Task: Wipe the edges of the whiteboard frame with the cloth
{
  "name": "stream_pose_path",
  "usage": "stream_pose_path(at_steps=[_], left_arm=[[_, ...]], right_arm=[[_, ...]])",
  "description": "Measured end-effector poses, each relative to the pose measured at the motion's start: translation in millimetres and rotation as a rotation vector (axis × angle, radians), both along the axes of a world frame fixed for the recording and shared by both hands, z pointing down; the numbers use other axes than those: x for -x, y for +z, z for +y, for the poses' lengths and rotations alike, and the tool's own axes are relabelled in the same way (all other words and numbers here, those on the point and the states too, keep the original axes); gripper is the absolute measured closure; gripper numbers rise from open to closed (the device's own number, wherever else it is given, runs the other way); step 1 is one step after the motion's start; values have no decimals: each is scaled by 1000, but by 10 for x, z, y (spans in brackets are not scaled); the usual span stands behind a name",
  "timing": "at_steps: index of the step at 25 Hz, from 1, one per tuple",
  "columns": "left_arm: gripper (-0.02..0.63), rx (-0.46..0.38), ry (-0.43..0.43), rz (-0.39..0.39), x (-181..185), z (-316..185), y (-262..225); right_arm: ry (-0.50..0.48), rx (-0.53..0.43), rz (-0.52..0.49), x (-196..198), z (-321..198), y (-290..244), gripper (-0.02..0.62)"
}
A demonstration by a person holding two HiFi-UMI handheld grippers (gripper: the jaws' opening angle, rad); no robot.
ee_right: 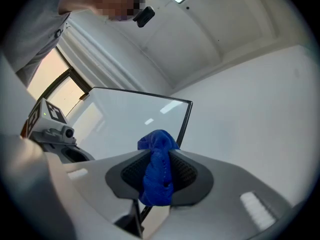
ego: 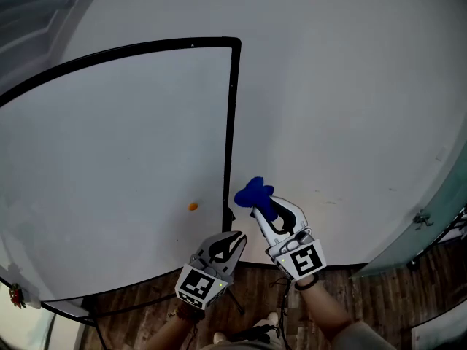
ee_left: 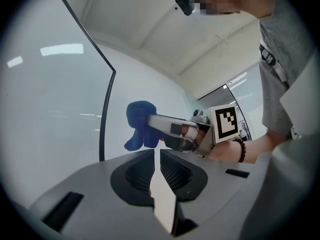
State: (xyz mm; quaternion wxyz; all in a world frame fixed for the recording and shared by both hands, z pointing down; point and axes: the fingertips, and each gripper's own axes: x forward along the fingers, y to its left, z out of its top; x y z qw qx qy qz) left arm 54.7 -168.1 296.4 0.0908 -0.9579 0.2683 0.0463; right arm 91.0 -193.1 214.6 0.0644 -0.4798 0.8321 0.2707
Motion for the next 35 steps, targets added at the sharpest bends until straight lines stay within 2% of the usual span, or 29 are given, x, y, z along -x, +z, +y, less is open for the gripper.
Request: stream_pose_path(at_steps=[2, 5, 11, 13, 17, 20, 25, 29, 35], left_arm=[[566, -26, 17, -1, -44, -150, -229], [569, -85, 49, -44, -124, -290, -464], [572, -80, 135, -81, -187, -497, -794], [572, -47, 161, -65, -147, -579, -883], [573, 103, 243, 25, -107, -745, -1013], [574, 136, 233, 48, -74, -849, -1041], [574, 53, 178, -32, -87, -839, -1049], [575, 39, 185, -45, -217, -806, -1054], [575, 35, 166, -37, -136, -797, -1025]], right_arm=[[-3, -51, 3, 3, -168, -317, 479], [-8, -110, 1, 29, -328, -753, 479], [-10, -196, 34, 89, -550, -1616, 479], [-4, -217, 46, 137, -627, -1872, 479], [17, -257, 74, 172, -710, -2250, 480], [30, -266, 78, 158, -803, -2496, 480], [31, -267, 62, 196, -1028, -2827, 480], [42, -241, 45, 51, -1150, -2879, 480], [23, -204, 40, 118, -1289, -2826, 482]])
